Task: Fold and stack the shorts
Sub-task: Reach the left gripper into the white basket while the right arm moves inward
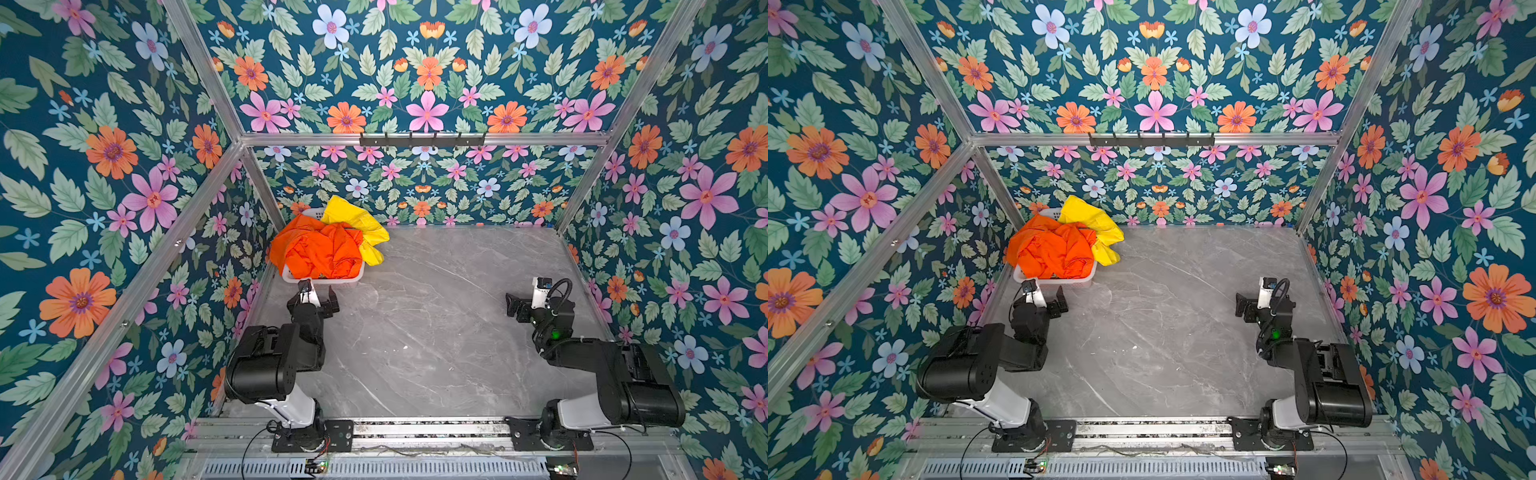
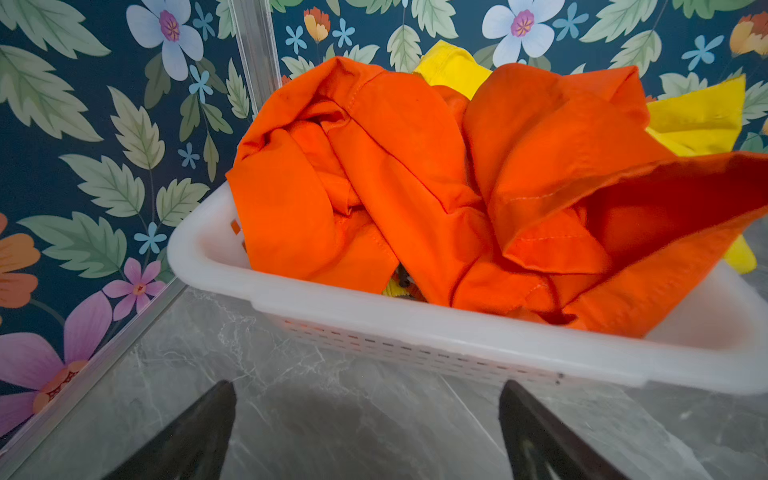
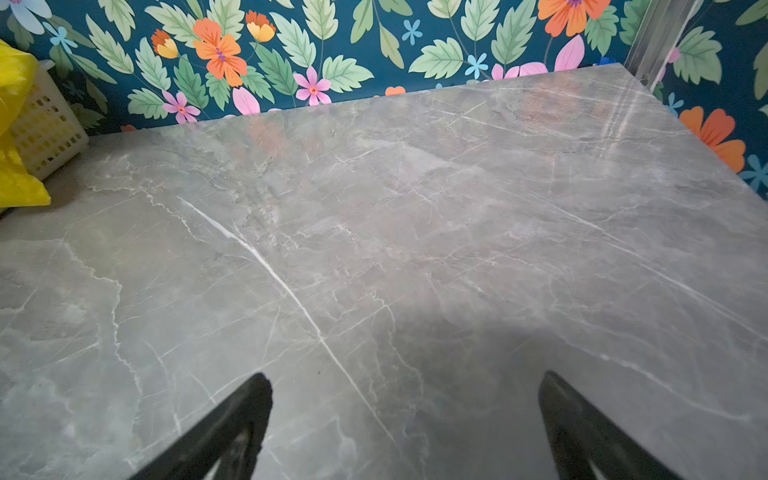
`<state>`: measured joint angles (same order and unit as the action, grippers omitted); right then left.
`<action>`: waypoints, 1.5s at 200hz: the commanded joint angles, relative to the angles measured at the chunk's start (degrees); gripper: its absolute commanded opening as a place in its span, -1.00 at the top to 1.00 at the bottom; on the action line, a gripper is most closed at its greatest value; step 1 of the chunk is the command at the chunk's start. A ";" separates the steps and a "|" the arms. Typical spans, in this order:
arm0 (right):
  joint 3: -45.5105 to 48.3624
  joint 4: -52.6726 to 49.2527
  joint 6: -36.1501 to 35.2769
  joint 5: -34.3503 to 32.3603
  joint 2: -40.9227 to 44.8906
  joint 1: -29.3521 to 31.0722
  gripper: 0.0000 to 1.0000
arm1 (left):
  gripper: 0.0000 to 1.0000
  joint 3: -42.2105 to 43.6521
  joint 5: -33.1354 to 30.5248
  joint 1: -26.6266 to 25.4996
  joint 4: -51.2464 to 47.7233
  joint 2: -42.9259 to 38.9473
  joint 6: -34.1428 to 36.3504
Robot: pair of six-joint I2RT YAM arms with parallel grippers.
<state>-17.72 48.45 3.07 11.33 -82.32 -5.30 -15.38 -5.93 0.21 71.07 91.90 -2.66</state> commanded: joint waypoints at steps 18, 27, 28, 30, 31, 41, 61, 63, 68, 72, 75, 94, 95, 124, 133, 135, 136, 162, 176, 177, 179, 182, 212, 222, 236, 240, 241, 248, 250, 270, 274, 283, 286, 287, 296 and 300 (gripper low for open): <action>-0.13 1.66 -0.22 -0.61 -0.02 0.09 -0.99 | -1.00 -0.27 -0.12 -0.03 0.47 -0.05 0.37; -0.15 1.66 -0.17 -0.61 0.00 0.05 -0.99 | -1.00 -0.27 -0.12 -0.05 0.43 -0.01 0.37; -0.14 1.70 -0.22 -0.61 0.03 0.12 -0.99 | -1.00 -0.27 -0.12 -0.04 0.45 -0.03 0.37; -0.17 1.66 -0.25 -0.61 -0.02 0.07 -0.99 | -1.00 -0.27 -0.11 -0.06 0.43 -0.02 0.41; -0.15 1.70 -0.21 -0.61 0.02 0.05 -0.99 | -1.00 -0.27 -0.12 -0.04 0.45 -0.04 0.39; -0.17 1.68 -0.19 -0.61 -0.03 0.04 -0.99 | -1.00 -0.27 -0.13 -0.15 0.39 -0.03 0.37; -0.19 1.66 -0.21 -0.61 -0.04 0.12 -0.99 | -1.00 -0.38 -0.19 -0.13 0.13 0.00 0.54; -0.19 1.68 -0.22 -0.61 -0.08 0.12 -0.99 | -1.00 -0.36 -0.17 -0.12 0.12 -0.04 0.55; -0.13 1.69 -0.17 -0.61 0.02 0.15 -0.99 | -1.00 -0.43 -0.21 -0.17 0.12 -0.05 0.55; -0.13 1.65 -0.22 -0.61 -0.06 0.07 -0.98 | -1.00 -0.44 -0.22 -0.19 0.19 -0.05 0.55; -0.18 1.69 -0.23 -0.61 -0.02 0.08 -0.99 | -1.00 -0.38 -0.21 -0.21 0.21 -0.05 0.55; -0.17 1.68 -0.20 -0.61 -0.03 0.15 -0.99 | -1.00 -0.42 -0.22 -0.21 0.17 -0.01 0.55; -0.15 1.66 -0.23 -0.61 -0.03 0.13 -0.99 | -1.00 -0.43 -0.22 -0.21 0.19 0.01 0.55; -0.16 1.66 -0.24 -0.61 -0.02 0.11 -0.99 | -1.00 -0.36 -0.27 -0.21 0.28 -0.04 0.55; -0.13 1.72 -0.21 -0.61 0.04 0.09 -0.98 | -1.00 -0.33 -0.26 -0.21 0.21 -0.05 0.55; -0.17 1.73 -0.22 -0.61 0.05 0.11 -0.99 | -1.00 -0.35 -0.23 -0.21 0.21 -0.05 0.55; -0.15 1.74 -0.20 -0.61 0.01 0.11 -0.99 | -1.00 -0.35 -0.22 -0.21 0.21 -0.05 0.55; -0.20 1.70 -0.18 -0.61 0.00 0.14 -0.99 | -1.00 -0.40 -0.22 -0.21 0.25 -0.01 0.55; -0.21 1.54 -0.18 -0.61 -0.01 0.15 -0.99 | -1.00 -0.31 -0.22 -0.21 0.30 -0.04 0.47; -0.21 1.55 -0.22 -0.61 -0.02 0.13 -0.99 | -1.00 -0.33 -0.22 -0.21 0.30 0.04 0.51; -0.21 1.56 -0.25 -0.61 -0.03 0.12 -0.99 | -1.00 -0.35 -0.22 -0.21 0.23 0.02 0.47; -0.19 1.61 -0.18 -0.59 -0.03 0.08 -0.99 | -1.00 -0.37 -0.22 -0.21 0.27 0.09 0.46; -0.21 1.56 -0.22 -0.61 -0.01 0.12 -0.99 | -1.00 -0.61 -0.21 -0.21 0.01 0.07 0.46; -0.21 1.56 -0.19 -0.61 -0.03 0.12 -0.99 | -1.00 -0.51 -0.22 -0.21 0.04 0.04 0.46; -0.21 1.60 -0.22 -0.61 -0.02 0.11 -0.99 | -1.00 -0.52 -0.21 -0.21 0.03 0.11 0.46; -0.21 1.61 -0.22 -0.59 0.03 0.10 -0.98 | -1.00 -0.48 -0.22 -0.21 0.04 0.11 0.46; -0.21 1.63 -0.24 -0.60 0.04 0.11 -0.99 | -1.00 -0.46 -0.17 -0.21 0.04 0.07 0.46; -0.23 1.56 -0.19 -0.61 0.02 0.12 -0.99 | -0.99 -0.44 -0.22 -0.21 0.12 -0.04 0.46; -0.22 1.56 -0.15 -0.61 -0.06 0.16 -0.99 | -0.98 -0.44 -0.20 -0.21 0.12 -0.05 0.46; -0.14 1.68 -0.18 -0.61 -0.02 0.11 -0.99 | -0.86 -0.19 -0.13 -0.21 0.51 -0.09 0.50; -0.13 1.73 -0.13 -0.61 0.05 0.10 -0.99 | -0.84 -0.06 -0.26 -0.21 0.71 -0.19 0.46; -0.63 1.09 0.18 -1.29 0.42 0.14 -0.99 | -0.80 0.04 -0.22 -0.21 0.63 -0.95 0.52; -1.07 -0.12 0.32 -1.57 0.83 0.12 -0.99 | -0.79 0.08 -0.20 -0.21 0.42 -1.39 0.54; -1.21 -0.51 0.34 -1.62 0.97 0.12 -0.99 | -0.79 0.08 -0.21 -0.21 0.36 -1.56 0.54; -3.50 -7.04 0.68 -2.14 3.23 0.07 -0.99 | -0.77 0.40 -0.76 -0.21 -1.05 -3.34 0.48; -4.98 -11.04 0.83 -2.27 4.48 0.13 -0.99 | -0.76 0.58 -1.10 -0.21 -1.53 -4.37 0.46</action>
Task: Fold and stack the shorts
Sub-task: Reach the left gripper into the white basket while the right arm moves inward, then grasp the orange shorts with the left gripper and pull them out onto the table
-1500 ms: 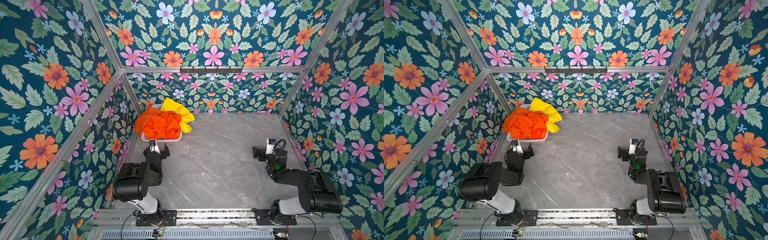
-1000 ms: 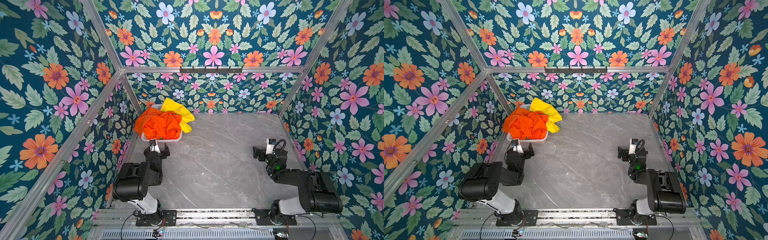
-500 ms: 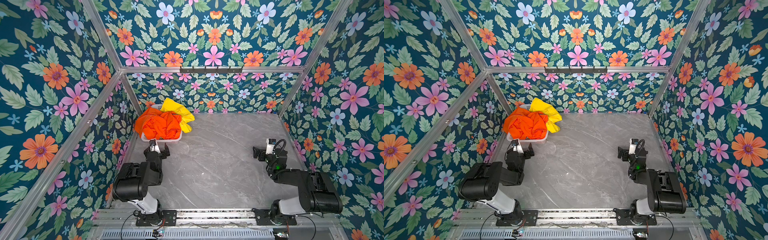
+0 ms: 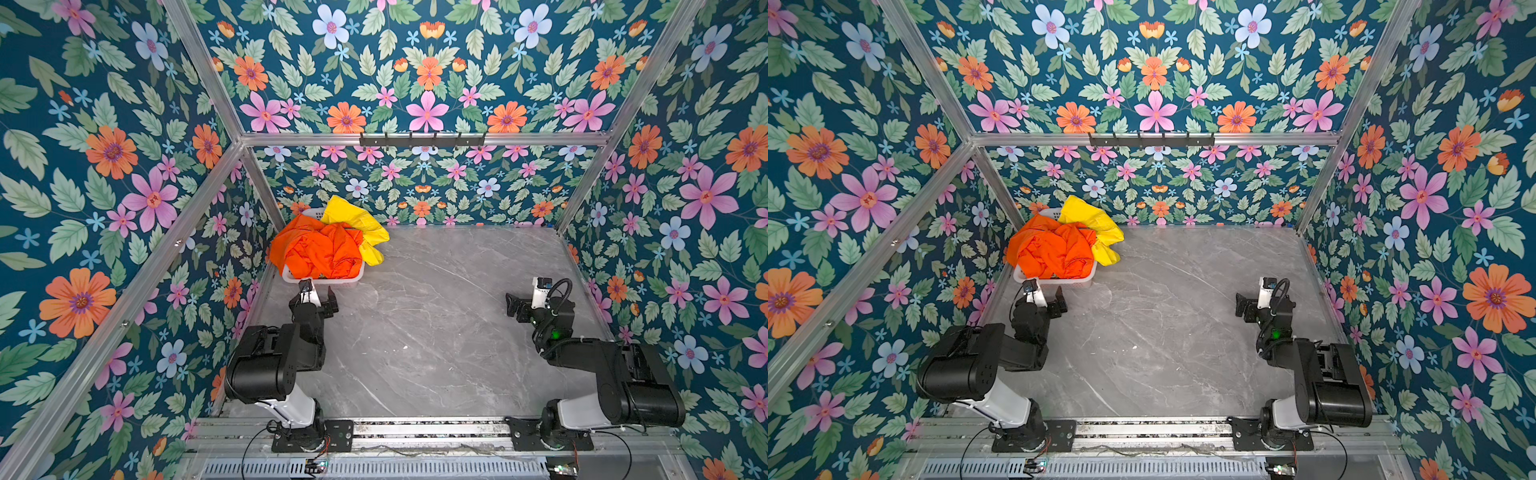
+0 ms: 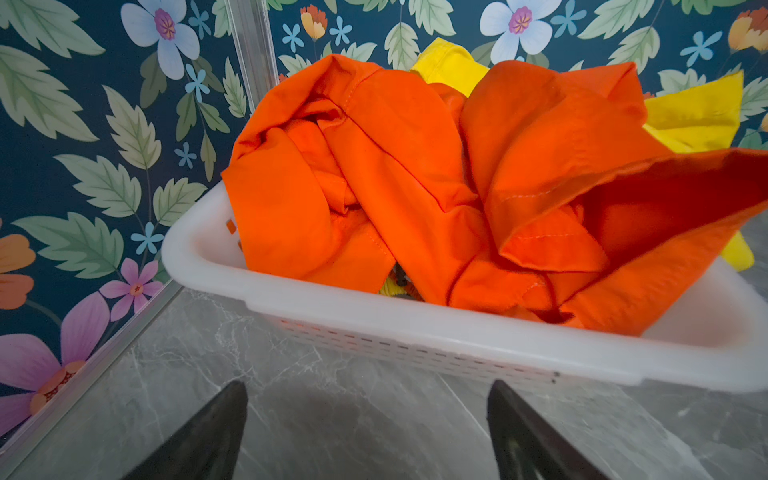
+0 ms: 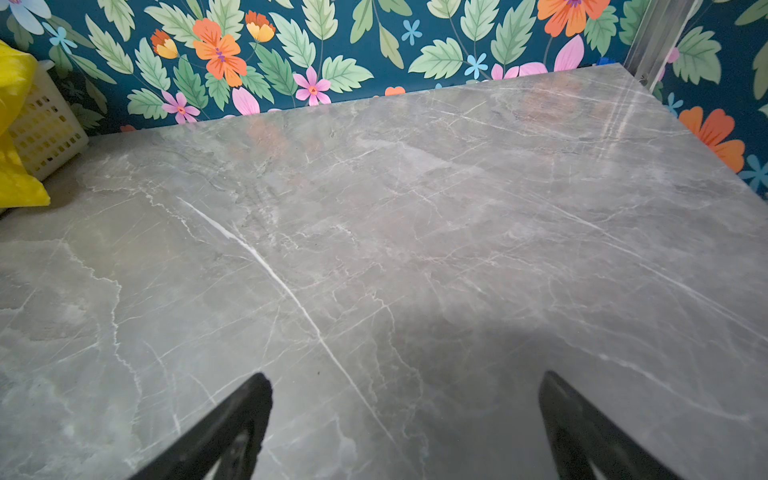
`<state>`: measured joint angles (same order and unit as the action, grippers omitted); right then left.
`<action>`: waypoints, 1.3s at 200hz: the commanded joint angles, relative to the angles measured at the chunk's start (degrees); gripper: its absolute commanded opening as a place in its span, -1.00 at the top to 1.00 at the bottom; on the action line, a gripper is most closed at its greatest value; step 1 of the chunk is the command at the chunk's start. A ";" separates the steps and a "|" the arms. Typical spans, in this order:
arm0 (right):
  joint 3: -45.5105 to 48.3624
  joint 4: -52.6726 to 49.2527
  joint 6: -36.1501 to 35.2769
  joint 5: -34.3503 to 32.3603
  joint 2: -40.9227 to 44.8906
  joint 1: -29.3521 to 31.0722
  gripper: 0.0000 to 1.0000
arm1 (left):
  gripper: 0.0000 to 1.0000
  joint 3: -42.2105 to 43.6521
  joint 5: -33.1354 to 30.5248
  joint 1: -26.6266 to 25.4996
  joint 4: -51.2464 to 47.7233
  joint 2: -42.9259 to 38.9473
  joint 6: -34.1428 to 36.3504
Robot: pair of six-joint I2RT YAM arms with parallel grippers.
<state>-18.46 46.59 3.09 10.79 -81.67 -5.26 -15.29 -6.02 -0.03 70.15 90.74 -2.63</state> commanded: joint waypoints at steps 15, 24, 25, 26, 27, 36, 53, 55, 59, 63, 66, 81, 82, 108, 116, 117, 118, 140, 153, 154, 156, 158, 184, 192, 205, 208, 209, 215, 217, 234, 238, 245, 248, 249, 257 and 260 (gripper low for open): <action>-11.34 -25.32 2.61 -1.82 7.70 0.13 -0.99 | -0.74 0.98 -2.11 -0.03 -5.07 -8.73 -0.40; -15.62 -34.23 5.11 -1.54 9.44 0.07 -0.99 | -0.72 0.42 -1.73 -0.04 -12.17 -13.29 -2.71; -16.03 -35.14 5.36 -1.42 9.65 0.07 -0.99 | -0.71 0.34 -1.68 0.00 -12.86 -13.87 -2.85; -16.49 -35.90 5.53 -1.36 9.84 0.07 -0.99 | -0.70 0.26 -1.65 0.01 -13.82 -14.29 -3.05; -16.99 -36.63 5.83 -1.24 10.07 0.11 -0.99 | -0.69 0.17 -1.59 0.02 -14.61 -14.72 -3.24; -20.44 -43.18 6.96 0.38 11.47 0.07 -0.99 | -0.62 -0.47 -0.76 0.02 -21.02 -18.62 -4.88; -24.09 -49.99 9.86 2.11 13.89 1.06 -0.99 | -0.55 -0.41 2.38 -0.34 -28.73 -25.42 -6.49; -24.37 -50.36 10.12 2.59 14.12 1.33 -0.99 | -0.54 -0.46 2.37 -0.39 -29.76 -26.29 -6.61; -24.92 -51.19 10.57 3.61 14.61 1.95 -0.99 | -0.54 -0.79 2.33 -0.43 -31.77 -28.02 -7.05; -25.26 -51.71 11.01 4.23 14.96 2.81 -0.99 | -0.54 -1.21 2.18 -0.42 -33.91 -29.63 -7.61; -25.38 -51.87 11.27 4.45 15.22 3.57 -0.99 | -0.54 -1.50 2.27 -0.49 -35.40 -30.76 -7.84; -25.63 -51.11 11.15 4.07 15.86 8.60 -0.99 | -0.53 -3.66 3.05 -0.41 -42.01 -36.24 -7.75; -25.69 -51.09 11.15 4.02 15.85 8.86 -0.99 | -0.53 -3.81 3.00 -0.45 -42.68 -36.42 -7.83; -28.74 -52.03 11.93 3.98 13.86 15.91 -0.99 | -0.55 -13.13 4.07 -0.42 -54.19 -38.25 -8.33; -29.82 -51.91 12.88 5.36 12.99 17.17 -0.99 | -0.57 -17.59 4.55 -0.36 -58.00 -36.01 -8.20; -29.89 -51.89 13.02 5.46 12.88 17.32 -0.99 | -0.57 -18.16 4.63 -0.34 -58.45 -35.64 -8.19; -29.98 -51.83 13.23 5.55 12.78 17.44 -0.99 | -0.57 -18.66 4.71 -0.37 -59.07 -35.29 -8.18; -31.39 -49.25 16.00 6.68 11.21 21.50 -0.99 | -0.57 -33.72 10.51 -0.23 -70.71 -24.35 -8.18; -31.78 -47.27 16.41 7.57 10.16 23.73 -0.99 | -0.57 -41.06 16.99 -0.18 -75.23 -17.75 -8.40; -31.80 -47.19 16.46 7.58 10.10 23.90 -0.99 | -0.56 -41.71 17.35 -0.16 -75.59 -17.28 -8.42; -31.94 -47.03 16.52 7.60 9.97 24.18 -0.99 | -0.56 -42.71 18.35 -0.24 -76.17 -16.21 -8.50; -32.11 -46.96 16.58 7.59 9.76 24.49 -0.99 | -0.56 -43.55 19.30 -0.17 -76.60 -15.33 -8.63; -33.55 -45.44 18.21 8.17 7.20 27.74 -0.99 | -0.53 -53.14 26.69 -0.21 -79.33 -4.13 -10.09; -33.87 -44.84 18.74 8.57 6.51 28.44 -0.99 | -0.53 -56.48 28.31 -0.23 -80.88 -0.92 -10.04; -34.50 -43.82 19.32 10.14 5.35 28.97 -0.99 | -0.56 -60.62 30.12 -0.32 -82.19 3.33 -10.82; -34.79 -43.67 19.45 10.47 4.99 29.06 -0.99 | -0.57 -61.35 30.19 -0.32 -82.45 4.16 -11.01; -34.84 -43.64 19.52 10.57 4.92 29.07 -0.99 | -0.58 -61.61 30.19 -0.36 -82.54 4.39 -11.09; -35.26 -43.61 19.83 11.10 4.42 29.16 -0.99 | -0.60 -63.25 29.94 -0.32 -83.15 5.83 -11.47; -35.36 -43.65 19.91 11.25 4.24 29.16 -0.99 | -0.61 -63.65 29.86 -0.32 -83.26 6.40 -11.53; -36.43 -43.86 20.51 11.63 2.98 29.33 -0.99 | -0.68 -67.58 29.33 -0.41 -84.90 10.40 -12.13; -36.48 -43.63 20.69 11.64 2.77 29.34 -0.99 | -0.70 -68.48 29.50 -0.41 -85.48 11.43 -12.13; -36.62 -43.34 21.02 11.85 2.58 29.42 -0.99 | -0.71 -70.17 30.19 -0.41 -86.39 13.23 -12.09; -36.54 -43.14 21.19 11.88 2.49 29.43 -0.99 | -0.72 -70.85 30.33 -0.41 -86.83 13.93 -12.05; -36.54 -43.06 21.28 11.89 2.44 29.43 -0.99 | -0.72 -71.02 30.35 -0.45 -86.93 14.15 -12.05; -36.50 -42.43 21.71 12.20 2.22 29.52 -0.98 | -0.74 -72.79 30.60 -0.52 -87.92 15.93 -12.11; -36.47 -42.07 21.83 12.42 2.04 29.51 -0.99 | -0.74 -73.20 30.74 -0.56 -88.20 16.53 -12.12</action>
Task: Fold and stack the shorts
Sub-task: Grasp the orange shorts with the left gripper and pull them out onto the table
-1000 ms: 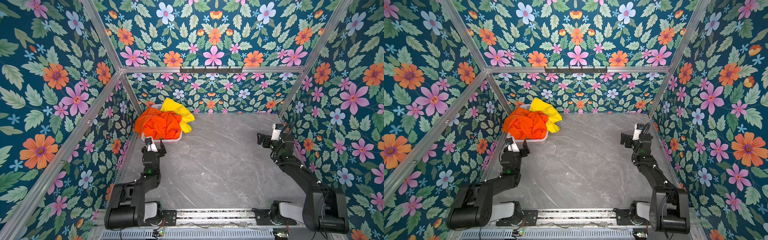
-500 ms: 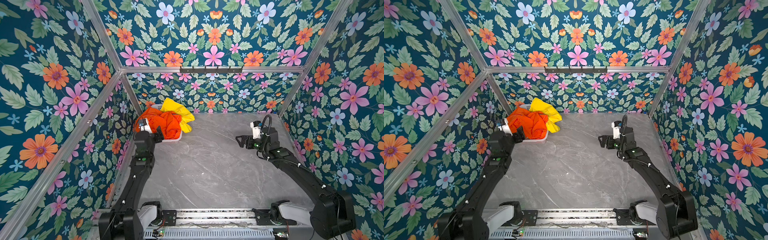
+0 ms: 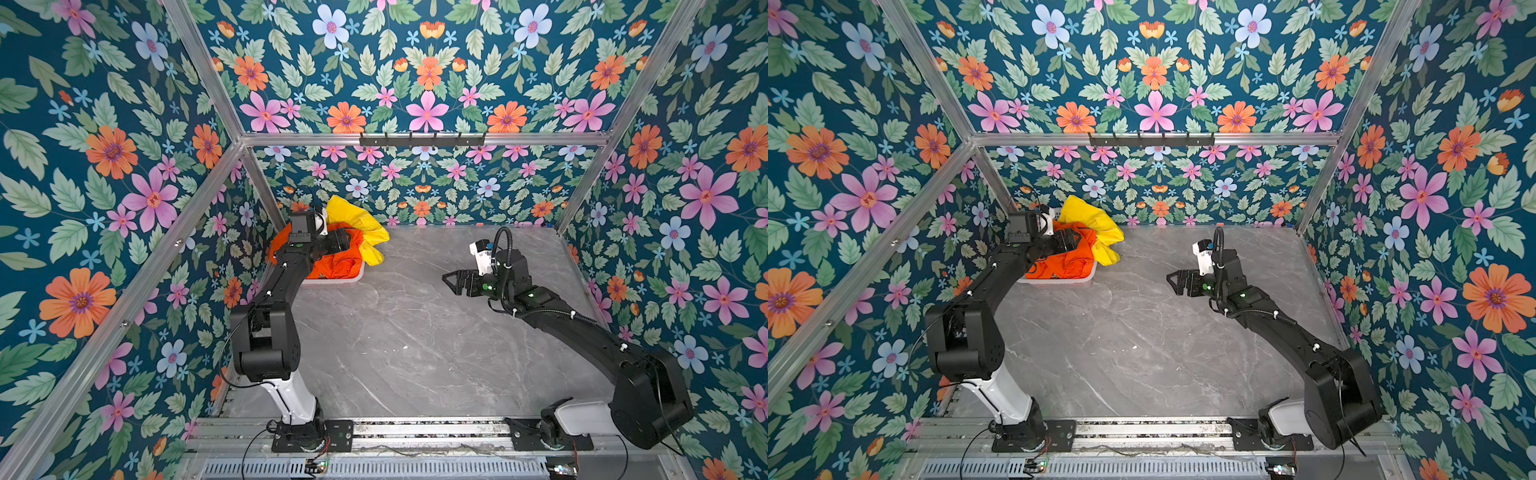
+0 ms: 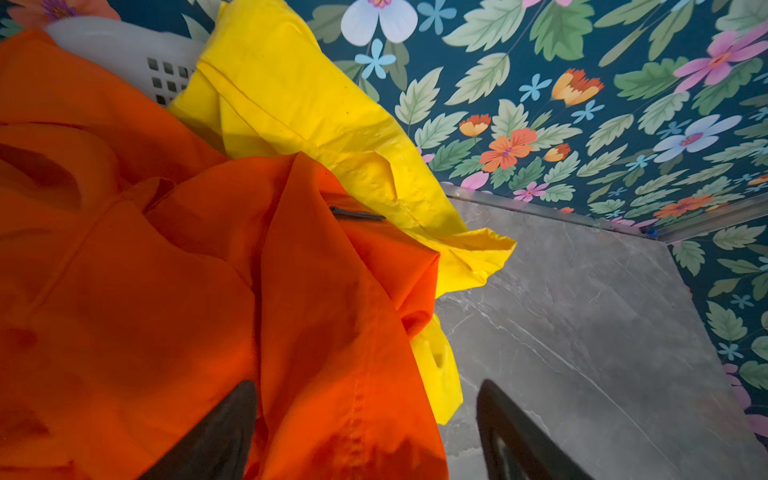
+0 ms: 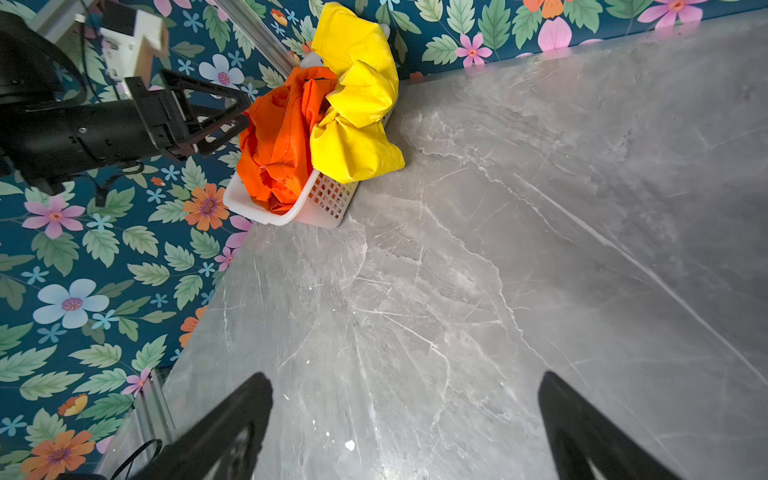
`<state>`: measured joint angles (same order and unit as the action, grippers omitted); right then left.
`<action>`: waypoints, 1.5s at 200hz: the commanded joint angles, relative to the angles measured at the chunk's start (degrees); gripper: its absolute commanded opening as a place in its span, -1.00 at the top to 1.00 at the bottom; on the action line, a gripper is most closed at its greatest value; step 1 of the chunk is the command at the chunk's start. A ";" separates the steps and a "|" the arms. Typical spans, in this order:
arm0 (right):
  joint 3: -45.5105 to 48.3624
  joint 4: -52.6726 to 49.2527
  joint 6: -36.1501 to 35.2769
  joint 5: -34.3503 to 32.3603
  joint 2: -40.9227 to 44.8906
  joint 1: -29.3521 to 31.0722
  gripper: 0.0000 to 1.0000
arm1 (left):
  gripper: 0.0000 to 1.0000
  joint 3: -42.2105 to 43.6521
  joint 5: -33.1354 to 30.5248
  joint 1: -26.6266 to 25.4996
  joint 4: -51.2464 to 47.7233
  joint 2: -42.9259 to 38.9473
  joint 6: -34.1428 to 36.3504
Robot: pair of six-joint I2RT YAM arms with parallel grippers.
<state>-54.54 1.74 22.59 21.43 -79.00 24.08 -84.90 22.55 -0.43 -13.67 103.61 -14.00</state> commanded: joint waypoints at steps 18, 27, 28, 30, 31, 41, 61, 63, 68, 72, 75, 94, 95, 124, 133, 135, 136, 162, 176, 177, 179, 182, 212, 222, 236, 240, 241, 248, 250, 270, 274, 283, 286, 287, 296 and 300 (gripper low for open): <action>-0.99 3.05 2.74 2.66 -1.64 0.44 -0.99 | -0.80 -6.49 2.54 -0.36 -6.19 6.82 -0.64; -1.45 2.82 2.80 2.97 -2.20 0.50 -0.99 | -0.80 -7.16 2.54 -0.62 -6.54 7.77 -0.50; -1.49 2.78 2.81 3.08 -2.25 0.52 -0.99 | -0.80 -7.18 2.57 -0.62 -6.54 7.89 -0.50; -1.59 2.75 2.81 3.13 -2.37 0.51 -0.99 | -0.80 -7.31 2.59 -0.71 -6.54 8.09 -0.50; -1.60 2.71 2.77 3.15 -2.42 0.48 -0.99 | -0.80 -7.35 2.54 -0.72 -6.50 8.18 -0.46; -1.97 2.63 2.84 3.39 -2.83 0.62 -0.99 | -0.78 -7.45 2.35 -0.93 -6.47 9.06 -0.58; -2.54 2.60 2.84 3.80 -3.42 0.55 -0.99 | -0.57 -7.44 2.32 -0.99 -6.05 10.52 -0.50; -2.62 2.58 2.84 3.84 -3.48 0.54 -0.99 | -0.53 -7.33 2.24 -0.98 -5.91 10.61 -0.50; -2.79 2.51 2.86 4.01 -3.59 0.61 -0.99 | -0.42 -7.31 2.02 -0.98 -5.64 10.92 -0.58; -2.97 2.41 2.86 3.97 -3.62 0.62 -0.99 | -0.30 -7.34 1.86 -1.03 -5.58 11.19 -0.58; -3.06 2.33 2.77 4.01 -3.67 0.57 -0.99 | -0.21 -7.42 1.62 -0.99 -5.58 11.37 -0.55; -3.72 1.03 2.47 3.35 -3.54 0.59 -0.99 | 0.39 -8.05 1.01 -0.98 -5.75 11.49 -0.63; -3.72 0.88 2.46 3.27 -3.49 0.56 -0.99 | 0.42 -8.07 0.97 -1.03 -5.75 11.46 -0.66; -3.49 -0.07 1.84 1.78 -2.36 0.62 -0.99 | 1.00 -8.64 -0.15 -1.45 -5.75 6.40 -0.58; -3.52 -0.07 1.76 1.61 -2.06 0.54 -0.99 | 1.00 -8.66 -0.76 -1.89 -5.58 3.81 -0.30; -3.54 -0.13 1.76 1.60 -2.11 0.58 -0.99 | 1.00 -8.71 -0.86 -2.04 -5.58 3.14 -0.14; -3.55 -0.10 1.76 1.60 -2.07 0.60 -0.99 | 1.00 -8.71 -0.94 -2.08 -5.58 2.89 -0.10; -4.91 -1.01 1.67 1.70 -2.07 0.59 -0.99 | 1.00 -9.67 -1.63 -4.21 -5.66 -4.10 0.94; -6.15 -2.07 1.37 2.10 -2.12 0.56 -0.99 | 1.00 -11.15 -2.09 -5.88 -6.30 -7.01 1.19; -6.26 -2.17 1.30 2.20 -2.12 0.55 -0.98 | 1.00 -11.29 -2.12 -6.07 -6.38 -7.10 1.27; -6.45 -2.35 1.22 2.27 -2.14 0.56 -0.99 | 1.00 -11.59 -2.15 -6.43 -6.55 -7.50 1.43; -6.73 -2.67 1.17 2.38 -2.16 0.56 -0.99 | 1.00 -12.12 -2.23 -6.96 -6.85 -7.93 1.62; -8.88 -4.54 0.28 3.08 -1.57 0.58 -0.99 | 1.00 -22.09 -6.34 -16.40 -14.02 -9.77 7.82; -9.32 -4.85 -0.06 3.34 -1.18 0.60 -0.99 | 1.00 -25.89 -6.94 -19.77 -16.62 -9.64 9.12; -9.81 -6.13 -0.61 3.03 -0.19 0.58 -0.99 | 1.00 -29.11 -4.81 -23.43 -17.58 -9.77 9.11; -9.94 -6.72 -0.89 2.54 0.16 0.59 -0.99 | 1.00 -29.53 -4.24 -24.36 -17.35 -9.91 8.85; -10.00 -6.87 -0.93 2.42 0.29 0.60 -0.99 | 1.00 -29.62 -4.08 -24.58 -17.31 -9.92 8.83; -10.13 -8.12 -1.44 1.41 0.97 0.48 -0.99 | 1.00 -30.23 -3.05 -26.18 -16.70 -10.20 8.74; -10.21 -8.50 -1.61 1.15 1.31 0.45 -0.99 | 1.00 -30.34 -2.80 -26.66 -16.51 -10.32 8.73; -9.43 -11.23 -1.90 -0.47 4.50 -1.04 -0.99 | 1.00 -31.59 -0.84 -31.68 -14.78 -10.56 9.46; -9.02 -11.39 -1.34 -0.32 5.30 -1.61 -0.99 | 1.00 -31.76 -0.83 -32.72 -14.45 -10.54 9.64; -7.73 -11.34 -0.04 0.14 7.14 -3.38 -0.99 | 1.00 -32.30 -0.77 -34.72 -13.96 -10.18 9.92; -7.19 -11.20 0.53 0.28 7.83 -3.92 -0.99 | 1.00 -32.52 -0.55 -35.23 -13.89 -9.95 10.00; -7.04 -11.17 0.70 0.32 7.99 -4.15 -0.99 | 1.00 -32.61 -0.48 -35.42 -13.86 -9.85 10.02; -5.31 -10.75 2.01 0.56 10.11 -5.84 -0.99 | 1.00 -33.10 0.61 -36.73 -13.60 -9.03 9.96; -4.55 -10.64 2.38 0.53 10.97 -6.51 -0.99 | 1.00 -33.28 1.11 -37.17 -13.58 -8.63 10.00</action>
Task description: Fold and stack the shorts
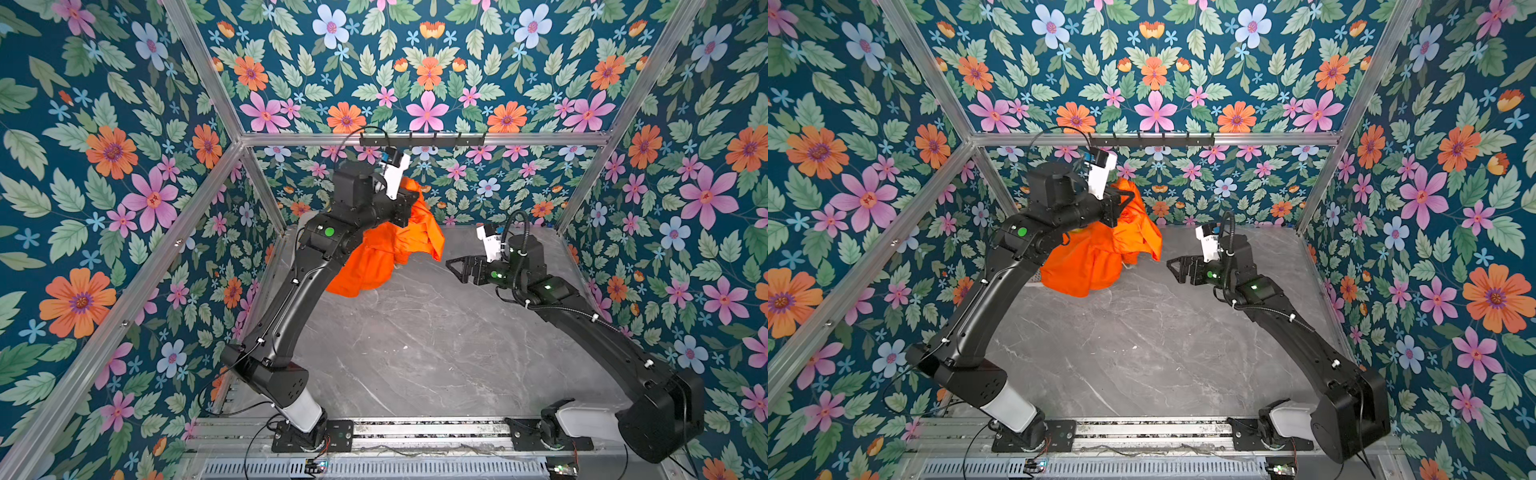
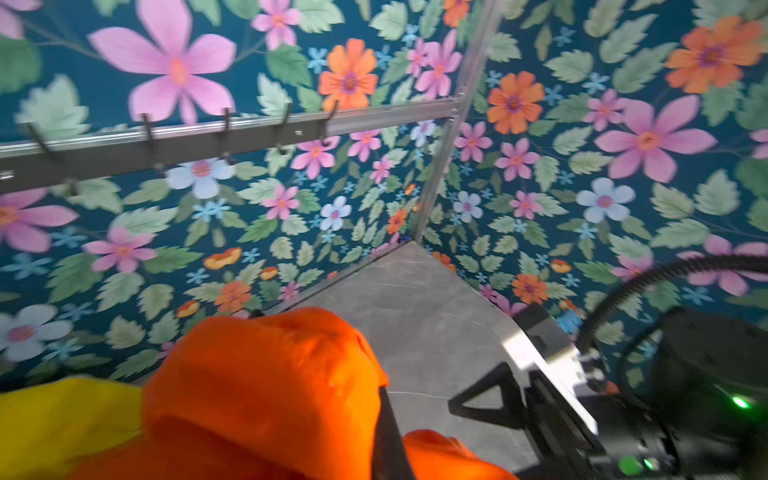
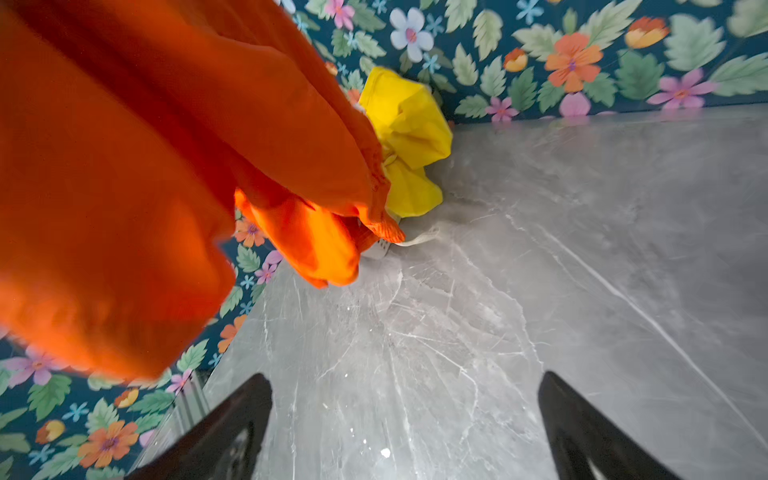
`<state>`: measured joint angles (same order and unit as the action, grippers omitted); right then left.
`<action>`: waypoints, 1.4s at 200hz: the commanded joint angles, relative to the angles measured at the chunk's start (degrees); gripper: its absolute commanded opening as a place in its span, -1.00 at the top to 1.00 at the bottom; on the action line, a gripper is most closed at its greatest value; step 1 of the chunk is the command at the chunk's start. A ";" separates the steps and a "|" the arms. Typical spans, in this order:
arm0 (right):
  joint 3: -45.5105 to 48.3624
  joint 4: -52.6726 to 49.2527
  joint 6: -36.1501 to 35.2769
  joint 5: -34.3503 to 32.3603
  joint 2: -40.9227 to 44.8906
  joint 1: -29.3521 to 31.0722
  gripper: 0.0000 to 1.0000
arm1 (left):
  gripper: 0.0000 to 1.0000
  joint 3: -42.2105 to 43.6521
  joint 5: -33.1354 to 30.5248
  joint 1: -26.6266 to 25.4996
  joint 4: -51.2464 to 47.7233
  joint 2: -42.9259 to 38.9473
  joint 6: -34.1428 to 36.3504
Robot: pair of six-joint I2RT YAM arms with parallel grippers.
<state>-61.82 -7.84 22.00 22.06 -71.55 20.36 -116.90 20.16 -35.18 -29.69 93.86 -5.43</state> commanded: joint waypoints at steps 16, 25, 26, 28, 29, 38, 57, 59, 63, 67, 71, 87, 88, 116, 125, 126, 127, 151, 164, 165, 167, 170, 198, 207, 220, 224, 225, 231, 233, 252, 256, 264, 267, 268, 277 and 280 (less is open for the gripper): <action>5.17 -2.16 3.38 -1.59 6.61 -4.76 -0.99 | 1.00 -0.78 4.25 -4.19 3.09 3.15 1.55; 6.12 -3.64 3.40 -3.21 8.02 -5.49 -0.99 | 1.00 0.25 4.36 -5.07 3.94 4.43 1.40; 6.24 -3.84 3.45 -3.41 8.14 -5.58 -0.99 | 1.00 0.35 4.40 -5.16 3.98 4.59 1.35; 6.42 -4.20 3.43 -3.80 8.39 -5.75 -0.99 | 1.00 0.55 4.44 -5.40 4.08 4.97 1.31; 6.52 -4.38 3.46 -4.01 8.50 -5.89 -0.99 | 1.00 0.63 4.44 -5.50 4.10 5.12 1.31; 7.40 -6.40 4.32 -5.94 9.57 -6.63 -0.99 | 1.00 1.31 4.73 -6.39 4.42 6.77 1.37; 9.26 -9.69 6.70 -7.68 11.48 -9.09 -0.99 | 0.46 2.69 5.70 -8.22 6.27 10.53 0.48; 9.46 -9.97 6.86 -7.77 11.69 -9.35 -0.99 | 0.29 2.72 6.08 -8.30 6.41 10.85 0.44; 9.82 -10.59 7.18 -7.89 12.06 -9.77 -0.99 | -0.06 2.62 7.17 -8.46 6.48 11.57 0.41; 10.09 -11.30 7.43 -8.15 12.33 -10.24 -0.99 | -0.37 2.44 8.36 -8.38 6.34 12.20 0.42; 10.22 -12.15 7.54 -8.56 12.62 -10.61 -0.99 | -0.58 2.32 8.81 -8.31 6.24 12.65 0.43; 10.45 -15.55 7.21 -11.13 13.73 -10.94 -0.99 | -0.77 3.75 3.36 -7.72 6.66 12.61 -0.81; 10.51 -15.64 7.24 -11.28 13.77 -10.95 -0.99 | -0.77 3.94 2.70 -7.63 6.75 12.61 -0.94; 10.46 -17.52 5.18 -12.86 14.86 -10.94 -0.99 | -0.82 10.23 2.40 -4.93 9.65 9.27 -3.51; 10.26 -16.95 3.87 -10.30 14.52 -10.96 -0.99 | -0.82 11.98 0.85 -4.31 9.14 7.65 -3.67; 10.20 -16.82 3.81 -9.99 14.47 -10.96 -0.99 | -0.82 12.19 0.67 -4.21 9.05 7.43 -3.69; 10.22 -16.75 3.78 -9.65 14.40 -10.96 -0.99 | -0.82 12.38 0.41 -4.11 8.95 7.28 -3.74; 8.29 -15.60 2.20 -3.96 10.91 -8.79 -0.99 | -0.84 19.26 -2.32 1.60 7.93 2.43 -8.54; 6.85 -15.23 0.47 -4.09 8.46 -5.28 -0.99 | -0.81 25.66 -3.20 5.85 9.03 -1.02 -11.92; 6.74 -15.17 0.35 -4.11 8.23 -5.00 -0.99 | -0.81 26.15 -3.37 6.14 9.12 -1.30 -12.12; 6.48 -14.99 0.11 -4.06 7.86 -4.39 -0.99 | -0.81 27.11 -3.64 6.63 9.26 -1.97 -12.45; 6.17 -14.73 -0.13 -3.85 7.17 -3.58 -0.99 | -0.81 28.60 -4.10 7.31 9.36 -2.79 -12.78; 2.41 -11.96 1.21 -0.85 0.04 3.48 -0.99 | -0.81 38.47 -7.85 10.50 8.02 -9.56 -13.56; 0.94 -10.59 1.85 -0.59 -2.69 6.13 -0.99 | -0.81 41.11 -8.01 11.51 7.72 -11.01 -14.48; -1.81 -8.61 1.23 -0.85 -7.12 10.43 -0.98 | -0.81 44.69 -8.23 13.16 7.63 -13.12 -16.03; -3.07 -8.20 0.85 -1.02 -8.53 11.62 -0.98 | -0.81 45.47 -8.50 13.78 7.63 -13.55 -16.36; -3.32 -8.14 0.72 -1.09 -9.01 11.94 -0.98 | -0.81 45.89 -8.53 13.93 7.63 -13.67 -16.45; -5.47 -8.07 -0.10 -1.47 -11.32 13.75 -0.98 | -0.81 47.01 -8.98 14.77 7.68 -14.57 -16.94; -6.22 -8.16 -0.42 -1.62 -12.21 14.25 -0.98 | -0.81 47.46 -9.17 15.05 7.75 -14.87 -17.12; -14.71 -9.98 -2.56 -3.68 -19.95 18.66 -0.98 | -0.82 51.07 -9.97 18.26 8.77 -17.45 -18.68; -16.59 -10.57 -2.77 -4.22 -21.56 19.26 -0.98 | -0.82 51.72 -9.97 18.97 9.21 -18.06 -18.96; -20.19 -11.54 -2.89 -5.35 -25.77 20.22 -0.99 | -0.82 53.03 -9.98 20.17 10.02 -19.17 -19.41; -21.61 -12.08 -2.90 -5.52 -27.19 20.51 -0.99 | -0.82 53.49 -9.99 20.59 10.24 -19.47 -19.56; -22.08 -12.32 -2.91 -5.62 -27.52 20.55 -0.99 | -0.82 53.60 -9.94 20.81 10.30 -19.58 -19.59; -26.35 -14.28 -2.62 -6.38 -31.32 20.84 -0.98 | -0.82 54.43 -9.70 21.99 10.75 -20.41 -19.79; -27.64 -14.85 -2.33 -6.80 -32.45 20.93 -0.98 | -0.82 54.66 -9.55 22.24 10.79 -20.65 -19.84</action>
<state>-82.24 -19.07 20.62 19.00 -97.27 40.36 -63.88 11.51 -15.27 -21.80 74.96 -23.22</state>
